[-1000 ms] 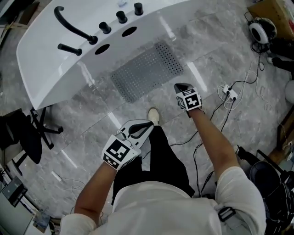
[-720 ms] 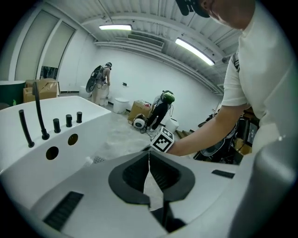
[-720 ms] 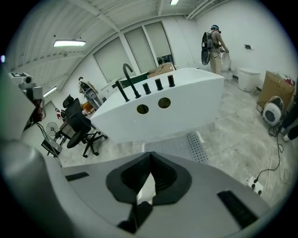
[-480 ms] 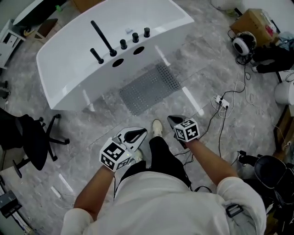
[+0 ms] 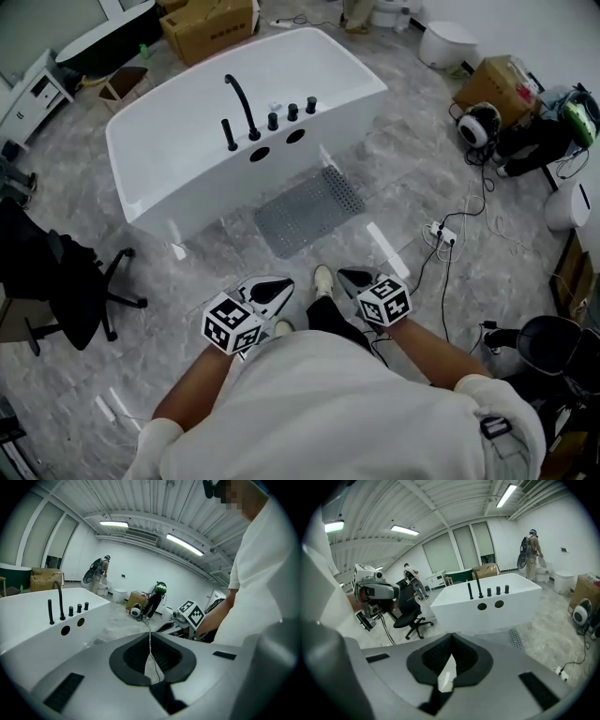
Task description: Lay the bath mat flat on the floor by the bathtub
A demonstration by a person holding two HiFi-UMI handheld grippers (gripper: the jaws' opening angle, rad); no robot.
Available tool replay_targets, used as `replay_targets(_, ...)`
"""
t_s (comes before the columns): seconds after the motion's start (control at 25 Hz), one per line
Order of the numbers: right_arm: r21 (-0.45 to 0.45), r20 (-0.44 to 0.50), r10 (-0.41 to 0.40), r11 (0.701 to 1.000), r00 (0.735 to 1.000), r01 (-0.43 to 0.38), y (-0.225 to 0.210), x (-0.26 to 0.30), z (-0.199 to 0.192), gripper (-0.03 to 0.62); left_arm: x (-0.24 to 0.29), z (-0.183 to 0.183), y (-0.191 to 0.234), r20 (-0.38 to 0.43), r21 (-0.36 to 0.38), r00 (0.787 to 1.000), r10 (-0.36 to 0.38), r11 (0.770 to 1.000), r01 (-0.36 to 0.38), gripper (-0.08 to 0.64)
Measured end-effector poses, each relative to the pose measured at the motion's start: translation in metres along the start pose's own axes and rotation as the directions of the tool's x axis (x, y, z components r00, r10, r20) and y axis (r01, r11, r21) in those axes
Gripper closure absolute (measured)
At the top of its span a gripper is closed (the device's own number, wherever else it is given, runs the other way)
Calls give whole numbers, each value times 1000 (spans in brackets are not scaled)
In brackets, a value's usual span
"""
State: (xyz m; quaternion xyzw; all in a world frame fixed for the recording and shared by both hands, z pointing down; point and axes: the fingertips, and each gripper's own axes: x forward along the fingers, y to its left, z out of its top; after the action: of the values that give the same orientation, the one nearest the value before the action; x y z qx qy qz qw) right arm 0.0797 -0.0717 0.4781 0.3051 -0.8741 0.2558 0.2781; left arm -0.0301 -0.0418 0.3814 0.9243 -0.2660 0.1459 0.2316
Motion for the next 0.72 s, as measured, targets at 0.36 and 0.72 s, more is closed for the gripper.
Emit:
replay_targets(0.36,-58,69,14,998,998,-10,68,-33,2,583,-48,-8,-33,61,49,998,6,999,-9,538)
replay_targets(0.72,-80,98,0,997,995,8,97,-50,-3,583,-77,-33,-44,69,29,997,23,999,-25,538)
